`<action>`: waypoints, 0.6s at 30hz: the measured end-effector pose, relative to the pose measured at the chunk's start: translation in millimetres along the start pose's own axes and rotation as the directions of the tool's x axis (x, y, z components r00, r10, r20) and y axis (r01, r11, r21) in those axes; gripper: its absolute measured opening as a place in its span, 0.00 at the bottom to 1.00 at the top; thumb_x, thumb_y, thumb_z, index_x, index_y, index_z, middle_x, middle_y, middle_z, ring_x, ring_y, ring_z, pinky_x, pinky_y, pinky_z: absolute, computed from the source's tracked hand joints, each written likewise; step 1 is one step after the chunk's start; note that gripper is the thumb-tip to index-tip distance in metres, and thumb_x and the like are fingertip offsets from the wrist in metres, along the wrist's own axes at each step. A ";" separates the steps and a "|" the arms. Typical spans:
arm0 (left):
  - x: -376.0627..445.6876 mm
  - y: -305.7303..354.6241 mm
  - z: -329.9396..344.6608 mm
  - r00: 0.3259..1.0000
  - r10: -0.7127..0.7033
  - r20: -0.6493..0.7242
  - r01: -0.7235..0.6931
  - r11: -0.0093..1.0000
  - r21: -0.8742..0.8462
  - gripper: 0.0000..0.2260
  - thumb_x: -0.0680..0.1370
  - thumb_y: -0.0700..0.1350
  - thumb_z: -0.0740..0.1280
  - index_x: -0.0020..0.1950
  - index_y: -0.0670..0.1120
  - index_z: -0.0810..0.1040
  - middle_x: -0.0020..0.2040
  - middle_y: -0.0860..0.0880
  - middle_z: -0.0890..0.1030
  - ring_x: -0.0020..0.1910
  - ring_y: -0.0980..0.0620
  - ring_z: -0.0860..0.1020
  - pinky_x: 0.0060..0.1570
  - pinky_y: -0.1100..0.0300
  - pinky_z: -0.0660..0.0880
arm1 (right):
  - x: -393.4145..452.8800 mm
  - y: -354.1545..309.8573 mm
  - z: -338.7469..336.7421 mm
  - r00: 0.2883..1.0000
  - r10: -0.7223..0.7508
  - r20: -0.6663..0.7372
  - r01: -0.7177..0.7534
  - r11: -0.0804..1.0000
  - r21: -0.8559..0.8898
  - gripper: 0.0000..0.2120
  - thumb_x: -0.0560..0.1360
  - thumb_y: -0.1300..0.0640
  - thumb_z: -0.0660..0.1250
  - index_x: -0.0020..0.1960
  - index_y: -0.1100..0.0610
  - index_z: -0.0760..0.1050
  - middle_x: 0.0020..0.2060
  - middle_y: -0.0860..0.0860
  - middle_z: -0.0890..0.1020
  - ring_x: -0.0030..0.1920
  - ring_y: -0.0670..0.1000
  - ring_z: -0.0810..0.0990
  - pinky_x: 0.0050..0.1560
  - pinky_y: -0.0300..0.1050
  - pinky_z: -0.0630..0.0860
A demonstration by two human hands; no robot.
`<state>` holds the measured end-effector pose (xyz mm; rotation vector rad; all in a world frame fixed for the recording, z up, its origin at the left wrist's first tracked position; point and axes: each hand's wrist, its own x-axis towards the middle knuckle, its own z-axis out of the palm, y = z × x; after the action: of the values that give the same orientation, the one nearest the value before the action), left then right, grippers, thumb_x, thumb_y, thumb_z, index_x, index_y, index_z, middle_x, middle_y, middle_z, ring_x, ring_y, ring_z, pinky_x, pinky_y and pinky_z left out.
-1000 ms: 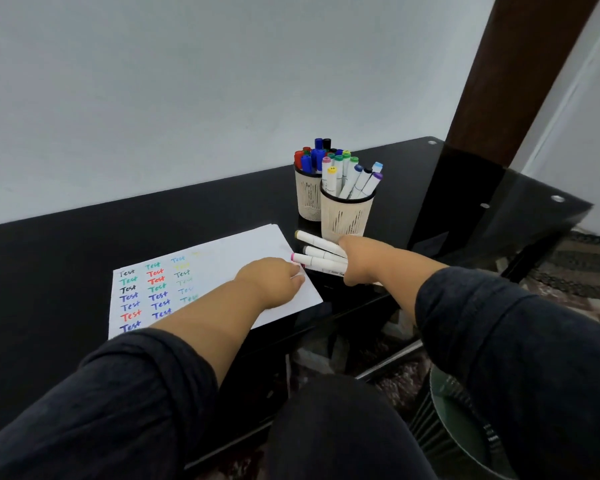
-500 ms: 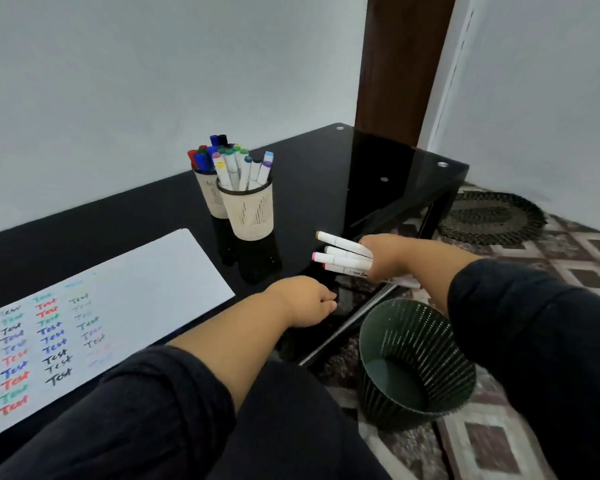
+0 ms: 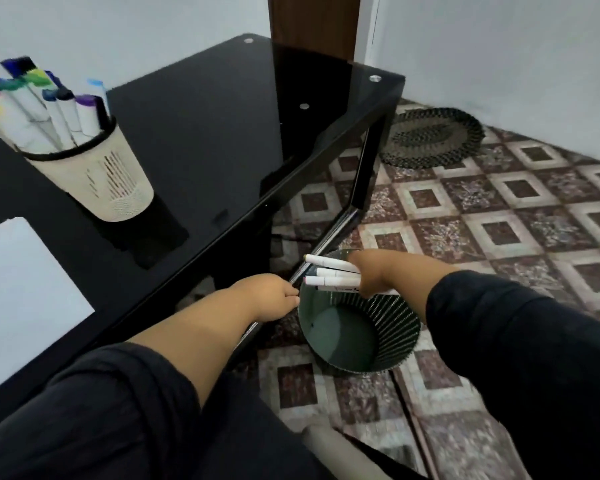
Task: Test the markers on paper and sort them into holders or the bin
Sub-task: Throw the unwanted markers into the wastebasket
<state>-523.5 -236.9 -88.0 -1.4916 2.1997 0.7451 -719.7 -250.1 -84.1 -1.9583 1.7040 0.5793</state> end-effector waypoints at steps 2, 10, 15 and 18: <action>13.9 -0.6 7.2 1.000 0.000 0.026 0.000 1.000 0.000 0.18 0.81 0.52 0.57 0.70 0.51 0.71 0.69 0.51 0.72 0.68 0.50 0.69 0.66 0.59 0.65 | 14.5 7.3 14.4 0.999 0.002 0.052 -0.002 1.000 -0.001 0.23 0.71 0.60 0.70 0.64 0.57 0.67 0.59 0.55 0.75 0.53 0.55 0.75 0.50 0.46 0.72; 44.7 -2.9 31.8 0.993 -0.020 0.114 0.021 1.000 -0.003 0.18 0.81 0.54 0.56 0.70 0.54 0.70 0.70 0.53 0.70 0.69 0.53 0.67 0.66 0.60 0.63 | 45.9 22.7 68.1 0.977 -0.007 0.214 0.017 0.999 -0.045 0.26 0.72 0.62 0.70 0.66 0.58 0.65 0.61 0.55 0.74 0.59 0.56 0.75 0.57 0.49 0.72; 51.2 -1.5 32.9 0.989 -0.031 0.147 0.035 0.999 -0.022 0.19 0.81 0.53 0.56 0.72 0.52 0.68 0.72 0.53 0.67 0.71 0.53 0.65 0.68 0.59 0.60 | 54.7 29.6 89.3 0.976 -0.028 0.217 0.030 1.000 -0.008 0.23 0.72 0.64 0.69 0.64 0.57 0.66 0.57 0.54 0.76 0.55 0.56 0.76 0.54 0.48 0.74; 53.1 0.7 35.4 0.986 -0.032 0.162 0.037 0.999 -0.031 0.19 0.81 0.53 0.56 0.72 0.51 0.68 0.72 0.53 0.67 0.71 0.53 0.65 0.68 0.60 0.60 | 55.7 32.6 98.8 0.975 -0.033 0.219 0.030 0.999 0.016 0.24 0.72 0.63 0.69 0.66 0.55 0.66 0.57 0.53 0.76 0.55 0.55 0.76 0.52 0.47 0.73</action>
<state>-543.0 -253.6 -146.4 -1.4290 2.0462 0.8644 -744.9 -237.9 -198.7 -1.8341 1.5346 0.7423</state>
